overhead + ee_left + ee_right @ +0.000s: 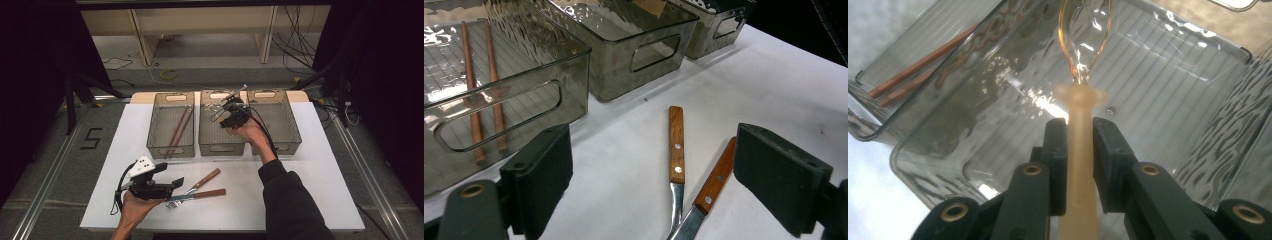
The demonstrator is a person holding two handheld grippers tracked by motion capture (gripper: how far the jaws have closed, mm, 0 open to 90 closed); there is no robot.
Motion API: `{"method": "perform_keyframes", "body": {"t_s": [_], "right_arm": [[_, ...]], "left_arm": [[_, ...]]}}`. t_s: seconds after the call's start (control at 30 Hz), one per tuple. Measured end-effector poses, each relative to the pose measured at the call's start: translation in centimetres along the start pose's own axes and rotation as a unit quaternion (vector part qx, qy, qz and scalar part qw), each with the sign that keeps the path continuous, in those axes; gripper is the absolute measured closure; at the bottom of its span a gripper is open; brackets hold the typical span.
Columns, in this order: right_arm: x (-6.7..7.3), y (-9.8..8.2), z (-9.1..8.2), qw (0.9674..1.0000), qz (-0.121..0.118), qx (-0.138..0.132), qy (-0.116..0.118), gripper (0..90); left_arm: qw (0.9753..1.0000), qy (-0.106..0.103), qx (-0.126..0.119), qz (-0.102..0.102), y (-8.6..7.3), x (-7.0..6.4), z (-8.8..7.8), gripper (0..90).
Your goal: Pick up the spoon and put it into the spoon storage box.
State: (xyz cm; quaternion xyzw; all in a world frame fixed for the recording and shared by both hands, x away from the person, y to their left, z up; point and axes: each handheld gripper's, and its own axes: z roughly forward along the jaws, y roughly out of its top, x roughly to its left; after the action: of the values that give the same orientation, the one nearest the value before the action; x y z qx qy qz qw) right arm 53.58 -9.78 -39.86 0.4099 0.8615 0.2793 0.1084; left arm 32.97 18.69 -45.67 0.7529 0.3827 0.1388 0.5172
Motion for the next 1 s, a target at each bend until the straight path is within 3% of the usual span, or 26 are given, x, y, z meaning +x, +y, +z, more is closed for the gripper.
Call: {"method": "perform_keyframes", "body": {"t_s": [1.0], "right_arm": [[0.4,-0.5,2.0,0.9997,0.01,0.017,0.011,76.3]], "left_arm": [[1.0,0.005,-0.007,-0.003,0.0,0.2,-0.2,15.7]]}}
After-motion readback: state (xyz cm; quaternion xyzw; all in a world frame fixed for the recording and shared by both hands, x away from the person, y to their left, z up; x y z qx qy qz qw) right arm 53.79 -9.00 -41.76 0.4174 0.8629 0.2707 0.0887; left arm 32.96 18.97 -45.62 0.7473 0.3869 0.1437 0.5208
